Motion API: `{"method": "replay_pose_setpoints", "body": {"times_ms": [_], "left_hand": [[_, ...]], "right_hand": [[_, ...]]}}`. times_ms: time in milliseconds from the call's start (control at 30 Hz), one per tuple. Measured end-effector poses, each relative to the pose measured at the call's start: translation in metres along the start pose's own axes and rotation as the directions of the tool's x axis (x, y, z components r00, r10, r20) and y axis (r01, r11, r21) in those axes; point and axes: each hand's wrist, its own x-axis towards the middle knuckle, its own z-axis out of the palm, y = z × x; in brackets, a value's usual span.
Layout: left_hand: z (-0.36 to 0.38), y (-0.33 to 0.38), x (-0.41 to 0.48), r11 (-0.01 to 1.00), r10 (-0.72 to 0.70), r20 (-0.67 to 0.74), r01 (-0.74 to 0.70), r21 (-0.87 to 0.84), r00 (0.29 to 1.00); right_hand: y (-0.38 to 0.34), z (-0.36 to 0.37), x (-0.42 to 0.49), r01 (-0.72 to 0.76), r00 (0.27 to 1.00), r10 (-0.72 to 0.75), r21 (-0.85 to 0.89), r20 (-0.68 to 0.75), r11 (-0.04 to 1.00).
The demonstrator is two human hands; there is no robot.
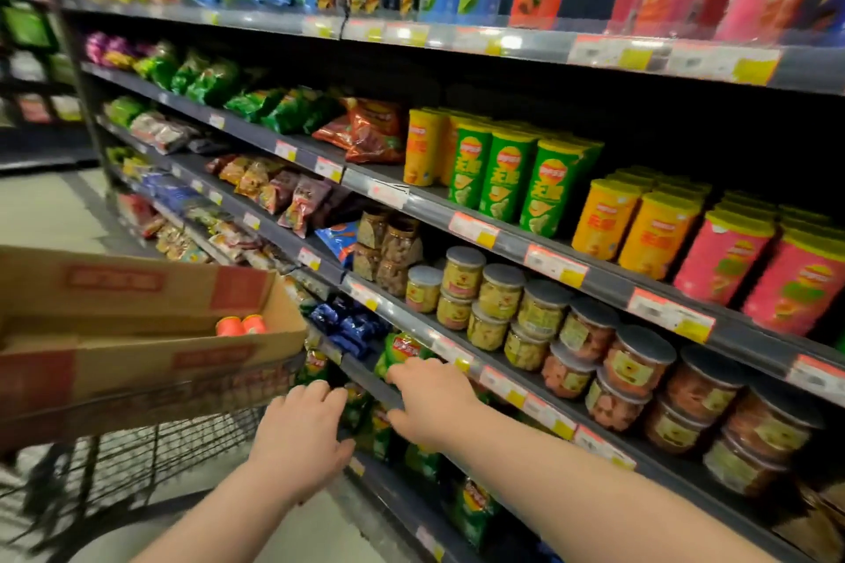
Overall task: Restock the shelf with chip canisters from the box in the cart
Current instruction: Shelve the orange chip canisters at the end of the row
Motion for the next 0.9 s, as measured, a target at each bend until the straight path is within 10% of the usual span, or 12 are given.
{"method": "replay_pose_setpoints", "body": {"times_ms": [400, 900], "left_hand": [[0.012, -0.137, 0.047, 0.918, -0.393, 0.111, 0.384, 0.097, 0.913], [0.035, -0.206, 0.147, 0.857, -0.513, 0.212, 0.510, 0.076, 0.832]], "right_hand": [[-0.065, 0.012, 0.179, 0.303, 0.950, -0.302, 0.001, 0.084, 0.953], [-0.052, 0.028, 0.333, 0.373, 0.905, -0.369, 0.023, 0.210, 0.928]]}}
